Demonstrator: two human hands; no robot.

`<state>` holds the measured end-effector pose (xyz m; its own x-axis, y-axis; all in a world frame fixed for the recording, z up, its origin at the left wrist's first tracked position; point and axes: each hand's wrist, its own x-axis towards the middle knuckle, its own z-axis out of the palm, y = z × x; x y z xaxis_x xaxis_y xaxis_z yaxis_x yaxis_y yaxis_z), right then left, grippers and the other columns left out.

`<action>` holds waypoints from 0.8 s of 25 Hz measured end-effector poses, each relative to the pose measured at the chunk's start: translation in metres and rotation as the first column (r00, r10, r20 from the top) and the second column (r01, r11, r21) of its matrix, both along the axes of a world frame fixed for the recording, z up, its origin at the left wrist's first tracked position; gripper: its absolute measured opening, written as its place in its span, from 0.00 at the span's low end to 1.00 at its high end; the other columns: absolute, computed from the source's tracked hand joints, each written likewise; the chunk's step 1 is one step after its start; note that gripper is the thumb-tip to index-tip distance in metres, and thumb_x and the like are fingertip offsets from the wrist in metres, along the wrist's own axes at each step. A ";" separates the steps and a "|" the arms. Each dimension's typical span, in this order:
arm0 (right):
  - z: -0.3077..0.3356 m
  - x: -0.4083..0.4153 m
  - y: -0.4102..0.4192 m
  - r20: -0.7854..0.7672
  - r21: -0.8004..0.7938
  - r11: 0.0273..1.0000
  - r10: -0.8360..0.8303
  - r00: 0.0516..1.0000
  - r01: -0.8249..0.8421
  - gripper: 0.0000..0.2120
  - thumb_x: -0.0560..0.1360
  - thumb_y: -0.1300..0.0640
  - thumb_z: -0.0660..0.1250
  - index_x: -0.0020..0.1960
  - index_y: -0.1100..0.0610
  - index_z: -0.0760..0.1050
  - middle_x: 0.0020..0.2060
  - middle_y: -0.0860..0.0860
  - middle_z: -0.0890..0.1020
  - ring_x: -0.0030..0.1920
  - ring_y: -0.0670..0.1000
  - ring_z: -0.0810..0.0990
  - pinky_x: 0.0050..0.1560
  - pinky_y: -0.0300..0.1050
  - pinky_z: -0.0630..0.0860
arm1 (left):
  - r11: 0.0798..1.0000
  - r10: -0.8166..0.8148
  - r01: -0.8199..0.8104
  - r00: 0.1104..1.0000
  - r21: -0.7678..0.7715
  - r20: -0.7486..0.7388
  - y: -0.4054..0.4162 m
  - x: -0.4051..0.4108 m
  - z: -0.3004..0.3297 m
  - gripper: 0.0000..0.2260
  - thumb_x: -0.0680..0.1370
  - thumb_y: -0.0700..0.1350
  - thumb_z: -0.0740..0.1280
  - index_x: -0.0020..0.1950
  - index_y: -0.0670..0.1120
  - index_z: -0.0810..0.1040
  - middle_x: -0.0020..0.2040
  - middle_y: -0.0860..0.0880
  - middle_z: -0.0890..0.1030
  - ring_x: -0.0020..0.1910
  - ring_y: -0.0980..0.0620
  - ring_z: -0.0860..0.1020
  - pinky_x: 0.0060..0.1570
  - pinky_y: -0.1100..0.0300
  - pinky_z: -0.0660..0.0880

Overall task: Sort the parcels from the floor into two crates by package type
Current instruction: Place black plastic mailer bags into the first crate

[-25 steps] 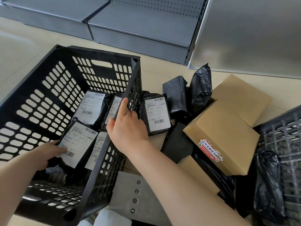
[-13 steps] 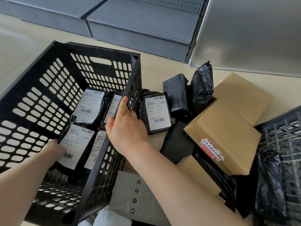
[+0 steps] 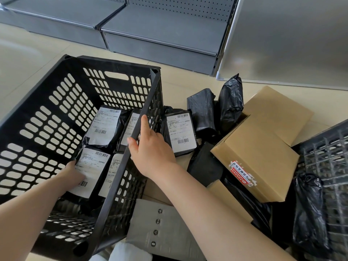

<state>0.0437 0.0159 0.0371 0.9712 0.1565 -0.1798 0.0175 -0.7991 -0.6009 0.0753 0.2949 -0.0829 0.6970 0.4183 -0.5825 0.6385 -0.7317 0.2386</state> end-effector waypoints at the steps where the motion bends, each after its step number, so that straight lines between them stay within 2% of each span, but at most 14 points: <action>1: 0.000 0.000 -0.004 -0.006 0.010 1.000 -0.003 1.000 0.003 0.33 0.84 0.43 0.50 0.82 0.54 0.39 0.73 0.56 0.68 0.69 0.59 0.68 0.59 0.57 0.73 | 1.000 0.009 -0.009 1.000 0.007 -0.003 -0.001 0.001 0.003 0.36 0.75 0.35 0.68 0.80 0.44 0.57 0.61 0.35 0.74 0.53 0.39 0.74 0.53 0.50 0.73; 2: -0.001 -0.001 -0.010 -0.013 0.014 1.000 -0.011 1.000 0.011 0.33 0.84 0.42 0.50 0.82 0.53 0.40 0.73 0.56 0.69 0.68 0.59 0.68 0.59 0.58 0.73 | 0.999 0.015 -0.015 1.000 0.032 -0.006 -0.002 0.002 0.005 0.35 0.74 0.37 0.68 0.79 0.44 0.57 0.62 0.35 0.74 0.55 0.38 0.74 0.56 0.48 0.73; 5: -0.004 -0.002 -0.032 -0.087 0.008 0.998 -0.068 0.994 0.069 0.31 0.84 0.41 0.49 0.82 0.52 0.43 0.73 0.56 0.69 0.68 0.58 0.70 0.60 0.57 0.73 | 0.988 -0.005 0.001 1.000 0.154 0.025 -0.012 0.010 0.014 0.37 0.75 0.43 0.69 0.80 0.45 0.54 0.71 0.36 0.69 0.67 0.34 0.69 0.64 0.40 0.71; 7: -0.008 -0.002 -0.053 -0.163 0.012 0.989 -0.144 0.976 0.148 0.31 0.84 0.42 0.49 0.82 0.52 0.44 0.74 0.57 0.68 0.70 0.59 0.69 0.63 0.57 0.70 | 0.985 -0.049 0.028 0.991 0.168 0.123 -0.028 0.016 0.028 0.36 0.77 0.45 0.68 0.80 0.45 0.54 0.73 0.37 0.67 0.70 0.34 0.66 0.65 0.39 0.69; 10: -0.015 0.003 -0.086 -0.238 -0.025 0.963 -0.267 0.934 0.268 0.31 0.84 0.42 0.50 0.81 0.54 0.46 0.74 0.57 0.67 0.71 0.61 0.68 0.66 0.57 0.69 | 0.994 -0.074 0.042 0.935 0.097 0.346 -0.061 0.031 0.051 0.31 0.79 0.45 0.64 0.80 0.45 0.57 0.75 0.37 0.65 0.73 0.35 0.62 0.69 0.38 0.64; 12: -0.015 0.007 -0.108 -0.237 -0.057 0.941 -0.336 0.912 0.332 0.30 0.84 0.42 0.51 0.81 0.54 0.49 0.73 0.58 0.69 0.70 0.61 0.70 0.66 0.57 0.70 | 0.999 -0.046 0.052 0.873 0.001 0.485 -0.091 0.043 0.073 0.28 0.80 0.46 0.62 0.80 0.45 0.58 0.76 0.39 0.65 0.74 0.37 0.62 0.71 0.39 0.62; 15: -0.004 0.014 -0.146 -0.222 -0.056 0.914 -0.405 0.887 0.403 0.31 0.84 0.43 0.53 0.81 0.55 0.49 0.74 0.60 0.68 0.71 0.62 0.69 0.69 0.56 0.68 | 0.981 -0.057 0.165 0.753 -0.103 0.656 -0.144 0.057 0.110 0.27 0.81 0.45 0.62 0.79 0.46 0.58 0.76 0.44 0.65 0.75 0.44 0.62 0.74 0.43 0.62; 17: 0.008 0.019 -0.172 -0.208 -0.041 0.900 -0.433 0.877 0.434 0.31 0.84 0.43 0.53 0.81 0.56 0.50 0.75 0.60 0.67 0.72 0.63 0.69 0.68 0.55 0.68 | 0.959 -0.166 0.283 0.638 -0.029 0.752 -0.177 0.064 0.132 0.28 0.80 0.44 0.63 0.79 0.46 0.58 0.75 0.46 0.67 0.74 0.45 0.62 0.74 0.46 0.60; 20: 0.019 0.019 -0.212 -0.195 -0.034 0.875 -0.480 0.855 0.484 0.30 0.84 0.44 0.53 0.81 0.56 0.50 0.74 0.60 0.68 0.69 0.62 0.72 0.62 0.52 0.70 | 0.888 -0.342 0.450 0.498 0.100 0.797 -0.225 0.070 0.155 0.27 0.80 0.43 0.63 0.78 0.46 0.60 0.74 0.46 0.68 0.74 0.44 0.62 0.74 0.47 0.59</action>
